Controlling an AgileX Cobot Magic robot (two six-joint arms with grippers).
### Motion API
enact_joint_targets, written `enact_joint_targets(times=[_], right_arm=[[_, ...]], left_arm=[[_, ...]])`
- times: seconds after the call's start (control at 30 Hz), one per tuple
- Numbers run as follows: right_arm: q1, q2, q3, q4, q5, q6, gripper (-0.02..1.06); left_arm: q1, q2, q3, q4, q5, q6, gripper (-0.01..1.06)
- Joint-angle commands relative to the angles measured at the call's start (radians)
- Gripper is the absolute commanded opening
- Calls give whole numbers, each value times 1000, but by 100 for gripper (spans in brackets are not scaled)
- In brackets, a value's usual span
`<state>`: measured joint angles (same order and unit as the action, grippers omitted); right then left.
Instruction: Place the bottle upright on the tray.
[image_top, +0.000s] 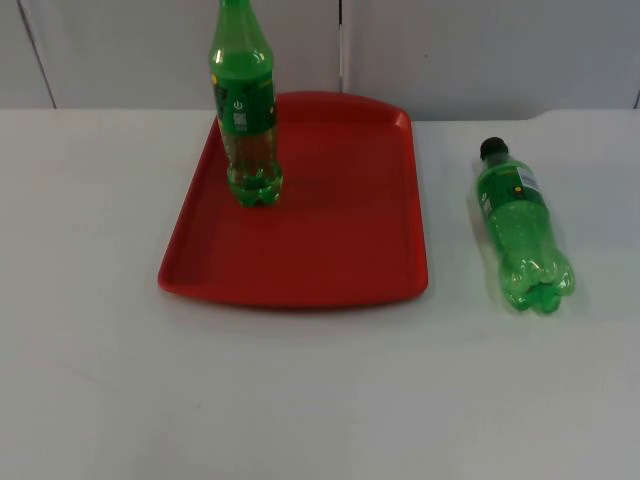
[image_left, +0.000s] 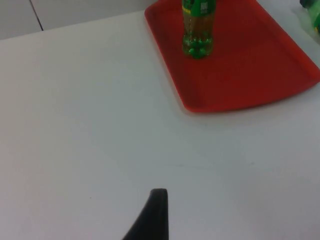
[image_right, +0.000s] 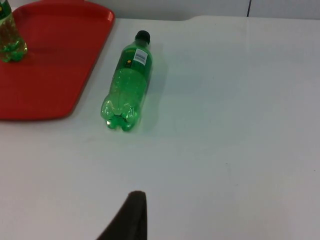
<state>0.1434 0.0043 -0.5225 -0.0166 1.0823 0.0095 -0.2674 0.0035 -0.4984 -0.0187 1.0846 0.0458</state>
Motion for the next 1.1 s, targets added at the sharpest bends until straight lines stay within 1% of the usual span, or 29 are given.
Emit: enact_joint_targets(times=[0.0,0.07,0.13,0.17,0.2,1.07], right_arm=[[-4,-4,6,-1,-4,-2,105],[-4,-4,6,-1,-4,-2,105],[-4,-4,6,-1,-4,-2,105],[-4,-4,6,-1,-4,-2,105],[-4,-4,6,-1,-4,-2,105],[-4,-4,6,-1,-4,-2,105]], left_arm=[[2,-3,4,6,-11,2,88],[2,-3,4,8,-11,2,90],[2,-3,4,8,-11,2,99],[2,-3,4,8,-11,2,99],[2,-3,4,8,-11,2,105],[2,-3,4,8,-11,2,105]])
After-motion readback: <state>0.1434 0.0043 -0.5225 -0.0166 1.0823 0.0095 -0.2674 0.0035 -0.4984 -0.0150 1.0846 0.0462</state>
